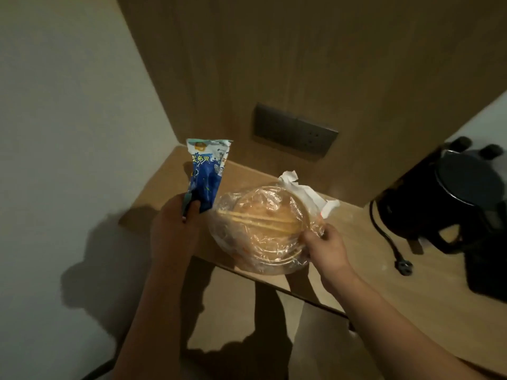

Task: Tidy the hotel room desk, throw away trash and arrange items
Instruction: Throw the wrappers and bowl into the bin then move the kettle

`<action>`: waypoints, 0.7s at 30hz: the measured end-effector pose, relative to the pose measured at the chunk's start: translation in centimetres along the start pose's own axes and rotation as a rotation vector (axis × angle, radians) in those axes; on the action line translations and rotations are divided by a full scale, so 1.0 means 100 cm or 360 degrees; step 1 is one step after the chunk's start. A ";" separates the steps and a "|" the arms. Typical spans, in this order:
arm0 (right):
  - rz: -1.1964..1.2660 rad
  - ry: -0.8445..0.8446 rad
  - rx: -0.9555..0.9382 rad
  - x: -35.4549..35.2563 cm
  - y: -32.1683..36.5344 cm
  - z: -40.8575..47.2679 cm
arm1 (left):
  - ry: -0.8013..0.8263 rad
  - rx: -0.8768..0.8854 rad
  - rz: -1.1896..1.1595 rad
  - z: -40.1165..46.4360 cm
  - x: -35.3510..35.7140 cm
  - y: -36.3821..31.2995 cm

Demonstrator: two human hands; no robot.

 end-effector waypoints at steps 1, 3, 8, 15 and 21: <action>0.0014 -0.0023 0.0006 -0.016 -0.001 -0.007 | 0.0037 0.0024 0.0011 -0.007 0.007 -0.007; 0.0025 -0.0030 0.0026 -0.050 -0.003 -0.021 | 0.0095 0.0072 0.0063 -0.027 0.019 -0.024; -0.0009 0.0069 0.0048 -0.128 -0.010 -0.062 | 0.0306 0.0273 0.0046 -0.091 0.051 -0.060; 0.0023 0.0176 0.0132 -0.249 -0.030 -0.135 | 0.0605 0.0540 0.0036 -0.220 0.093 -0.119; 0.0136 -0.0135 0.0138 -0.379 -0.062 -0.213 | 0.0909 0.0813 0.0083 -0.371 0.132 -0.168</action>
Point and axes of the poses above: each hand's wrist, its own z-axis towards the middle knuckle, its own x-axis out of the palm, y = z × x, the point moved 3 cm from there along z, towards the middle knuckle, and after that the axes turned 15 degrees about -x, right-handed, at the moved point
